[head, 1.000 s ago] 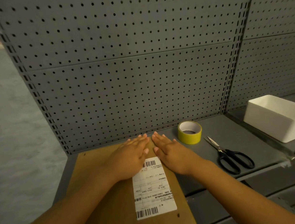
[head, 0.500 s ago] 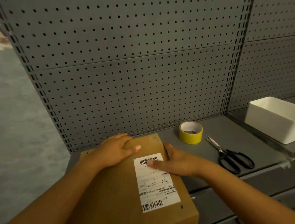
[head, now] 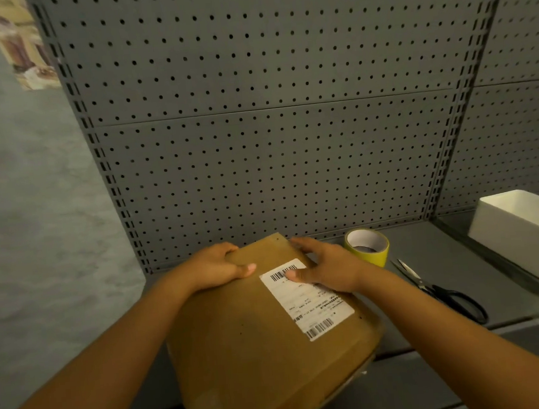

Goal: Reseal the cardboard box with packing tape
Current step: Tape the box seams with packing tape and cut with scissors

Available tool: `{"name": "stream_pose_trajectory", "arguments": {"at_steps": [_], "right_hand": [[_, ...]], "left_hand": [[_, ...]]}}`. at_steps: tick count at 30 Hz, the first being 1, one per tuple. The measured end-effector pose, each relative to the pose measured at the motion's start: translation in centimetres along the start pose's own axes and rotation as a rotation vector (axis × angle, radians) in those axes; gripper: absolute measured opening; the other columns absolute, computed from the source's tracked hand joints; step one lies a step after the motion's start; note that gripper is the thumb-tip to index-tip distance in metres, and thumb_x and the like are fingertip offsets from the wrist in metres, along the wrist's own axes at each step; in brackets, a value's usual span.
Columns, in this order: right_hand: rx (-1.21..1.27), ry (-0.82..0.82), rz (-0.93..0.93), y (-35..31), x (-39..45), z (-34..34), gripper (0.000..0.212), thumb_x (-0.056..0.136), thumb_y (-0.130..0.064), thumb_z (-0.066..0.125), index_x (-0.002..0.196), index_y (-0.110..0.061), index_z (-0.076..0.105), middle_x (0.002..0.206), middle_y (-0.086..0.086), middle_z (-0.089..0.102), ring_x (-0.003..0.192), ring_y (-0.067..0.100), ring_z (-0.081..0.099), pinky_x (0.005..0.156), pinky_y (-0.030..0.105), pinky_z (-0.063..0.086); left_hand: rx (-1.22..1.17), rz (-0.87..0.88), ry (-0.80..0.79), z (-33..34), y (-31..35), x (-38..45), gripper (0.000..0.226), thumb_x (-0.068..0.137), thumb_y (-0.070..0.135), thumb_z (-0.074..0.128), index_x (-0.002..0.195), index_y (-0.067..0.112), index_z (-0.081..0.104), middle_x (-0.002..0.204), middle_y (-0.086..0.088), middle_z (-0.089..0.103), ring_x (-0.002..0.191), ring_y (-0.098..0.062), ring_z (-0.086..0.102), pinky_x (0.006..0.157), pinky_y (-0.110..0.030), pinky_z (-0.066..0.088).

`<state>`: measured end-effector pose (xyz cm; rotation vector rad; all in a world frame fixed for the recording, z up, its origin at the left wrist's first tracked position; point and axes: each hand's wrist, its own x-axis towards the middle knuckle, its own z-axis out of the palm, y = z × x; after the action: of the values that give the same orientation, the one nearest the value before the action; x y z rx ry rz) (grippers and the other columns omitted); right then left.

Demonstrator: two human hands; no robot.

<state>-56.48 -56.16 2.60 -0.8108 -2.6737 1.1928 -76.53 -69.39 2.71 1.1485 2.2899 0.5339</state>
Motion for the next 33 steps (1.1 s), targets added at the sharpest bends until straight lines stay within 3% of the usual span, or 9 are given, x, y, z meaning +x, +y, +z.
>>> {"name": "stream_pose_trajectory", "arguments": {"at_steps": [4, 7, 9, 13, 19, 24, 26, 29, 33], "right_hand": [[-0.227, 0.081, 0.029, 0.3, 0.2, -1.0, 0.071, 0.087, -0.053, 0.059, 0.146, -0.026, 0.031, 0.140, 0.001, 0.050, 0.123, 0.022, 0.052, 0.097, 0.033, 0.043], [-0.256, 0.240, 0.104, 1.9, -0.2, -1.8, 0.048, 0.084, -0.056, 0.060, 0.115, -0.019, 0.058, 0.100, -0.001, 0.065, 0.091, 0.017, 0.062, 0.080, 0.033, 0.054], [-0.257, 0.344, 0.140, 2.8, -0.7, -2.3, 0.041, 0.084, -0.056, 0.061, 0.096, -0.017, 0.059, 0.087, -0.001, 0.061, 0.083, 0.018, 0.060, 0.072, 0.034, 0.054], [0.044, 0.172, 0.306, 3.0, -1.2, -1.5, 0.058, 0.084, -0.062, 0.056, 0.119, -0.018, 0.043, 0.108, 0.004, 0.052, 0.082, 0.023, 0.063, 0.055, 0.030, 0.056], [-0.034, 0.266, 0.272, 3.4, 0.6, 0.8, 0.090, 0.078, -0.063, 0.062, 0.144, -0.013, 0.025, 0.141, 0.009, 0.042, 0.121, 0.028, 0.050, 0.096, 0.042, 0.050], [0.202, 0.199, 0.210, 2.7, 1.0, 1.8, 0.111, 0.074, -0.061, 0.068, 0.153, -0.018, 0.002, 0.152, 0.007, 0.034, 0.132, 0.027, 0.044, 0.104, 0.038, 0.044], [0.206, 0.186, 0.185, 2.4, 1.0, 2.0, 0.107, 0.079, -0.056, 0.066, 0.153, -0.016, 0.001, 0.152, 0.005, 0.034, 0.132, 0.025, 0.044, 0.103, 0.036, 0.043], [0.265, 0.166, 0.133, 2.3, 1.0, 1.6, 0.079, 0.082, -0.051, 0.066, 0.145, -0.020, 0.027, 0.139, 0.000, 0.050, 0.114, 0.017, 0.056, 0.095, 0.033, 0.050], [0.301, 0.126, 0.098, 2.2, 0.9, 1.3, 0.069, 0.084, -0.045, 0.066, 0.140, -0.025, 0.031, 0.127, -0.004, 0.054, 0.102, 0.012, 0.056, 0.085, 0.025, 0.051]], "left_hand": [[-0.014, -0.044, 0.072, 0.2, 0.1, 0.1, 0.062, 0.082, 0.058, 0.061, 0.133, 0.028, 0.046, 0.126, 0.000, 0.057, 0.106, -0.020, 0.058, 0.095, -0.042, 0.048], [0.011, -0.106, 0.150, -0.2, -0.8, -0.1, 0.068, 0.081, 0.065, 0.058, 0.134, 0.025, 0.045, 0.130, -0.003, 0.054, 0.110, -0.023, 0.056, 0.094, -0.041, 0.046], [0.050, -0.157, 0.209, -0.5, -1.8, -0.2, 0.076, 0.079, 0.072, 0.053, 0.137, 0.024, 0.043, 0.133, -0.004, 0.053, 0.114, -0.025, 0.054, 0.095, -0.040, 0.045], [0.044, -0.208, 0.220, -0.9, -3.0, -0.4, 0.091, 0.070, 0.084, 0.048, 0.134, 0.019, 0.047, 0.129, -0.006, 0.056, 0.109, -0.026, 0.057, 0.093, -0.043, 0.048], [-0.049, -0.268, 0.159, -0.8, -2.6, -1.6, 0.088, 0.077, 0.075, 0.050, 0.137, 0.011, 0.042, 0.134, -0.012, 0.052, 0.103, -0.026, 0.057, 0.081, -0.034, 0.046], [-0.072, -0.256, 0.207, -0.3, -3.1, -2.2, 0.089, 0.084, 0.069, 0.048, 0.145, 0.010, 0.023, 0.138, -0.013, 0.047, 0.116, -0.030, 0.054, 0.088, -0.037, 0.046], [0.014, -0.246, 0.207, 0.0, -3.2, -2.5, 0.086, 0.086, 0.069, 0.042, 0.146, 0.010, 0.022, 0.139, -0.013, 0.046, 0.118, -0.030, 0.053, 0.090, -0.036, 0.045], [0.119, -0.264, 0.231, 0.4, -3.4, -3.0, 0.089, 0.085, 0.074, 0.034, 0.145, 0.009, 0.025, 0.138, -0.014, 0.048, 0.117, -0.029, 0.054, 0.091, -0.037, 0.048], [0.354, -0.278, 0.365, 0.8, -3.3, -3.5, 0.086, 0.087, 0.074, 0.029, 0.145, 0.011, 0.028, 0.143, -0.014, 0.042, 0.126, -0.031, 0.044, 0.101, -0.043, 0.039]]}}
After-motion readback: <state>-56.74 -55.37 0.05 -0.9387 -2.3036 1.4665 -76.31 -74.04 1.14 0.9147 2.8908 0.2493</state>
